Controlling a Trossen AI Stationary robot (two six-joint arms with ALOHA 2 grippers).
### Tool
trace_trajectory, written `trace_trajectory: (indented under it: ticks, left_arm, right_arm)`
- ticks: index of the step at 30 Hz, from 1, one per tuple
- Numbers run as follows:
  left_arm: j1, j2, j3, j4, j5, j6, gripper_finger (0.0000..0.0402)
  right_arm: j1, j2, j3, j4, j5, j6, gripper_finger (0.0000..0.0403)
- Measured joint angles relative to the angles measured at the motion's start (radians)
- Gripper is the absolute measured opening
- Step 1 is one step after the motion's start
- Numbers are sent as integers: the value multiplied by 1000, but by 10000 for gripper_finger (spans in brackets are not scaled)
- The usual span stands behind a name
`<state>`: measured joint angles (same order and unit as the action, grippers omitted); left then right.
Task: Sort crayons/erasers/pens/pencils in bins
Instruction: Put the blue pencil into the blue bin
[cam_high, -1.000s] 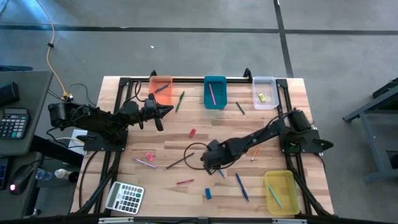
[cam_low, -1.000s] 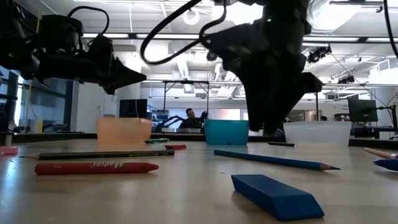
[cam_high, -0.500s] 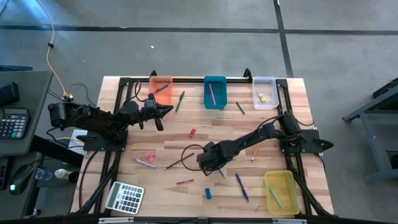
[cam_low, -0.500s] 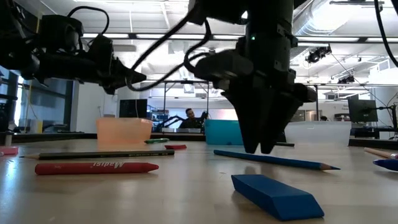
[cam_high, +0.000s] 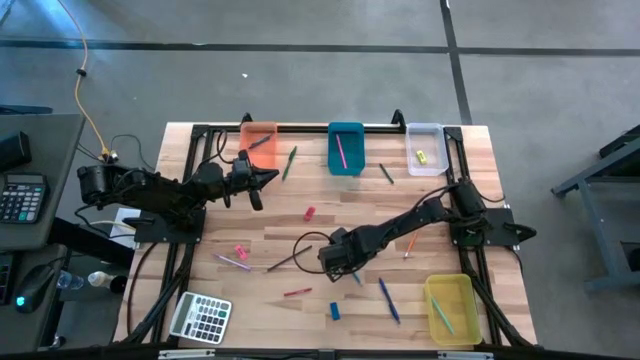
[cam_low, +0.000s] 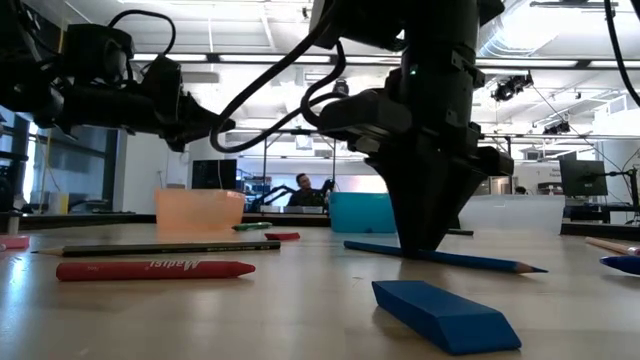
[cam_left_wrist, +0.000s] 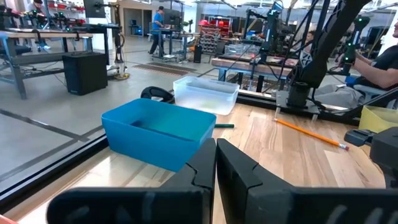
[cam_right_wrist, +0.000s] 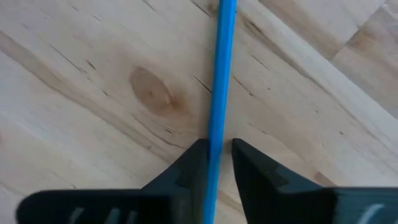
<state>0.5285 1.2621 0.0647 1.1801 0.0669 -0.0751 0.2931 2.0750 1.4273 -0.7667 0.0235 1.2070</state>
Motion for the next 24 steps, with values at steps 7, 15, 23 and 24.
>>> trace_trajectory:
  ticks: [7, 15, 23, 24]
  left_arm:
    - [0, 0, 0, 0, 0, 0, 3]
    - [0, 0, 0, -3, 0, 0, 3]
    - [0, 0, 0, -5, 0, 0, 3]
    - [0, 0, 0, -5, 0, 0, 3]
  right_arm:
    - [-9, 2, -1, -7, 14, -10, 29]
    - [-26, 10, 33, -48, -20, -89, 22]
    - [-81, 13, 126, -91, 2, -178, 21]
    - [-90, 13, 143, -95, 2, -195, 21]
